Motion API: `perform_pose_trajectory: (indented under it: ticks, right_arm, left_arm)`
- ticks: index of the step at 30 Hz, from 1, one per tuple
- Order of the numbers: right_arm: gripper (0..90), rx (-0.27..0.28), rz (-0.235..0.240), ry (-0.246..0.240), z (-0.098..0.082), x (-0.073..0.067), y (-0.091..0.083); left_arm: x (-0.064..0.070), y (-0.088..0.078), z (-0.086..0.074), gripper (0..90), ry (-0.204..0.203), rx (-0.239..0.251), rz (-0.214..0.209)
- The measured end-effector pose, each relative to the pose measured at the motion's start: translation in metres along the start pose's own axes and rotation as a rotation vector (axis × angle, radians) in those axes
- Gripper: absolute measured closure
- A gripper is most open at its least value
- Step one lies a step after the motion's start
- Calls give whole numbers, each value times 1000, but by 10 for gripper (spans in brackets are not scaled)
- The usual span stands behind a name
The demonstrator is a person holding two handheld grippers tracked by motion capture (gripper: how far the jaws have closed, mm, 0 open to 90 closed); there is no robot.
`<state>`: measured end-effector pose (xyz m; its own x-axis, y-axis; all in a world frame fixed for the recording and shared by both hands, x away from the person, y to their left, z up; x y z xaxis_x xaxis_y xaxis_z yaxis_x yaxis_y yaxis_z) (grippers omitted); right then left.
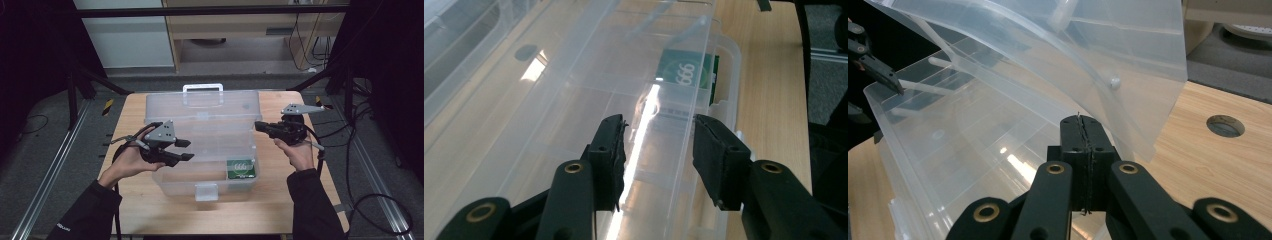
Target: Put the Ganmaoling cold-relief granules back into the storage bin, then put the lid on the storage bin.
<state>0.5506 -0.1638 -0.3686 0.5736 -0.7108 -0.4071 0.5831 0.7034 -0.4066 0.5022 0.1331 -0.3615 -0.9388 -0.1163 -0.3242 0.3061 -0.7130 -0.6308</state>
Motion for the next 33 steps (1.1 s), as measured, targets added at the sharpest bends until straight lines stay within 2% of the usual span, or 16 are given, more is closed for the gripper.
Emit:
perform_pose_trajectory:
  ticks: [5,19,20,28,33]
  right_arm:
    - [900,-3,2,2,-1,0,-1]
    - [900,-14,-4,-8,-7,-2,-3]
    - [900,-15,-4,-7,-7,-2,-3]
    - [900,-20,1,-4,-11,-1,-4]
    - [900,-24,2,1,-14,0,-6]
  left_arm:
    - [-2,-1,-1,553,-36,29,15]
    - [-9,-13,-10,575,-112,90,111]
    - [-10,-15,-11,582,-128,95,126]
    - [-13,-24,-23,720,-160,96,178]
    - [-12,-28,-30,789,-169,76,182]
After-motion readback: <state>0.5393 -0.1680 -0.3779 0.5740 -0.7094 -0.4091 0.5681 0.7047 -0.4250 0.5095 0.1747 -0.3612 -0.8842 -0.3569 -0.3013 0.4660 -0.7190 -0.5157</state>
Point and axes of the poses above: each handheld gripper's, and its own axes: y roughly forward along the jaws, z roughly out of its top, x roughly to its right, the point moved 6 cm from there along y, roughly forward along the jaws, and after that the axes turned 15 degrees about y, right-handed, at the moved point
